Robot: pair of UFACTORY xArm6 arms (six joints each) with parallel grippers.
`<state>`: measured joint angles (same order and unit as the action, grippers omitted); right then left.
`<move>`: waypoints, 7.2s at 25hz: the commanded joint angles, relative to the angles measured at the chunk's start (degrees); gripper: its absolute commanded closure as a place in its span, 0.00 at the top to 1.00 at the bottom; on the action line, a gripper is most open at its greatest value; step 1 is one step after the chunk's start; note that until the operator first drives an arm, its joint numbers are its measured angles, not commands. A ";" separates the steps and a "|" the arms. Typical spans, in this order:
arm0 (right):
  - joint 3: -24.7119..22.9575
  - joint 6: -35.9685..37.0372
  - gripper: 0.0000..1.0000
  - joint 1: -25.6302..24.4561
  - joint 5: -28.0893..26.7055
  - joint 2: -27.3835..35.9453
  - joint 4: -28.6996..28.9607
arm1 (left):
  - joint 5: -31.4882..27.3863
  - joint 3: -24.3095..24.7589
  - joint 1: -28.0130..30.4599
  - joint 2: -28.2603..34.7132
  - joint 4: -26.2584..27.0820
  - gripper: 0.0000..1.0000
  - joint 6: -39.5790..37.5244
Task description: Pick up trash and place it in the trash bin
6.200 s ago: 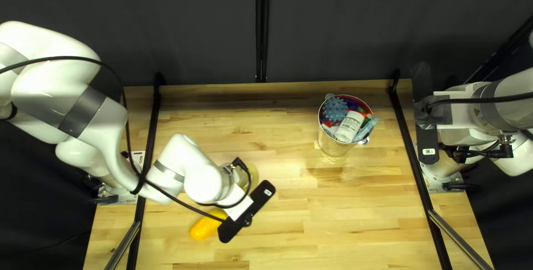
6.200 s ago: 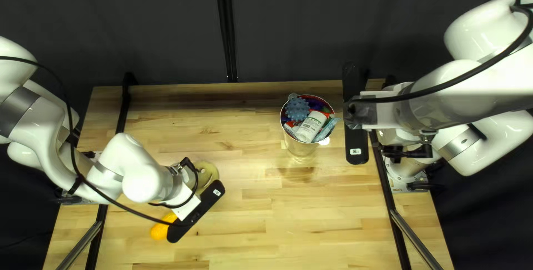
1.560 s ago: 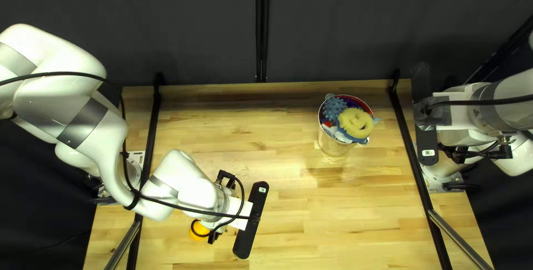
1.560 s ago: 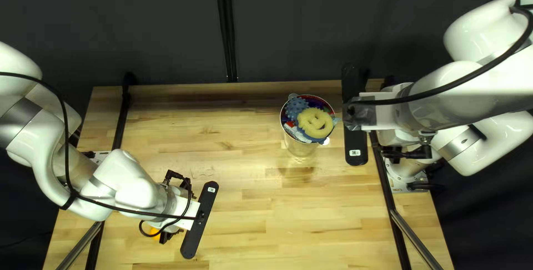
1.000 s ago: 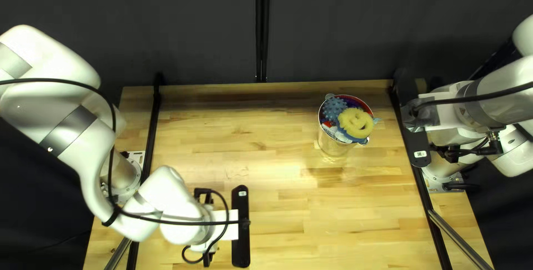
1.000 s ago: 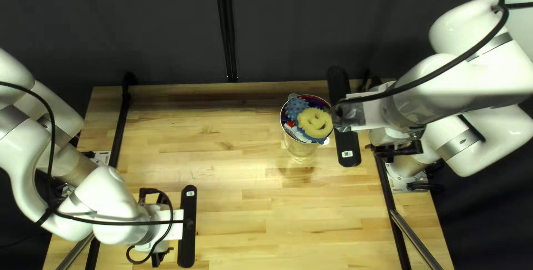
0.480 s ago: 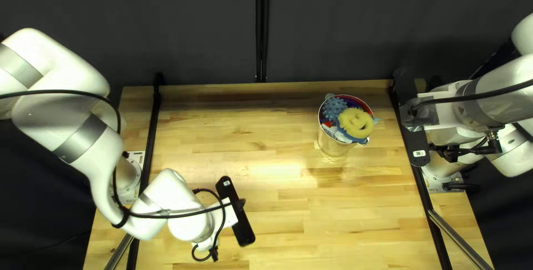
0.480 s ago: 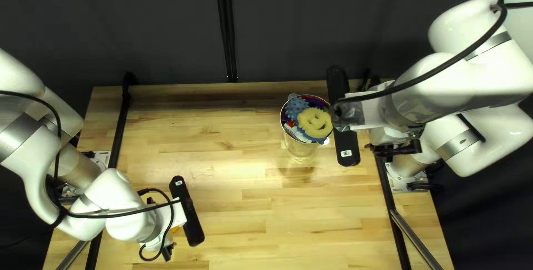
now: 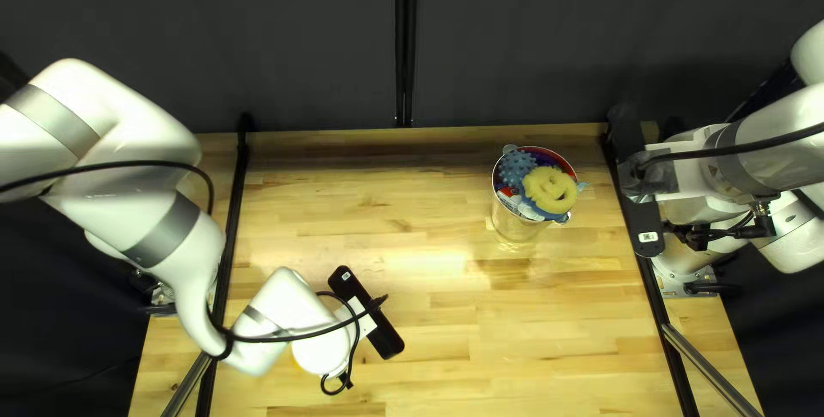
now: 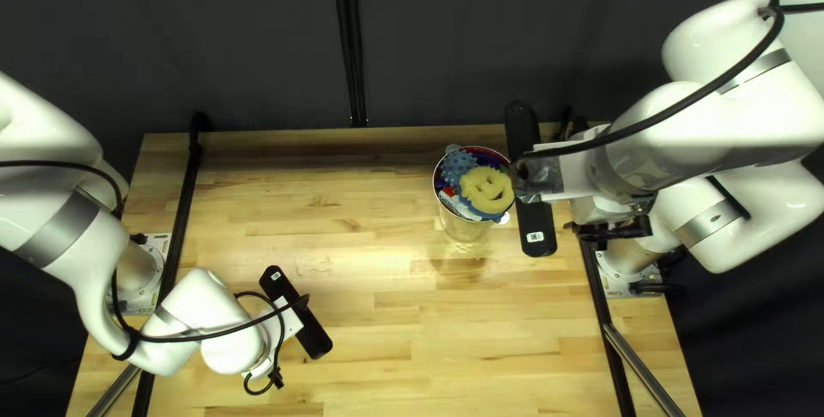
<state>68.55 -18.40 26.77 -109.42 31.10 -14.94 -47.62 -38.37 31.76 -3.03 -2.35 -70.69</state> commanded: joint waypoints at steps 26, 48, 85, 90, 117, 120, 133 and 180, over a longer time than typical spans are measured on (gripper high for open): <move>0.00 0.00 1.00 0.00 0.00 0.00 0.00 | -10.39 -11.21 1.35 -3.94 -13.09 0.00 2.58; 0.00 0.00 1.00 0.00 0.00 0.00 0.00 | -14.14 -15.91 6.34 -6.61 -27.83 0.00 6.61; 0.00 0.00 1.00 0.00 0.00 0.00 0.00 | -5.32 -37.89 -17.68 -14.78 -60.81 0.00 56.09; 0.00 0.00 1.00 0.00 0.00 0.00 0.00 | -2.03 -38.69 -19.90 -15.18 -62.37 0.00 59.05; 0.00 0.00 1.00 0.00 0.00 0.00 0.00 | 9.07 -41.07 -26.74 -18.35 -62.52 0.46 66.37; 0.00 0.00 1.00 0.00 0.00 0.00 0.00 | 9.90 -40.67 -27.28 -18.09 -62.23 0.73 66.61; 0.00 0.00 1.00 0.00 0.00 0.00 0.00 | 11.59 -41.24 -28.20 -18.21 -59.26 1.00 68.49; 0.00 0.00 1.00 0.00 0.00 0.00 0.00 | 18.76 -33.47 -33.26 -12.83 -59.32 1.00 67.28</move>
<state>68.55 -18.40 26.77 -109.43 31.10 -14.94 -28.94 -72.16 -1.46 -16.07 -61.53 -3.18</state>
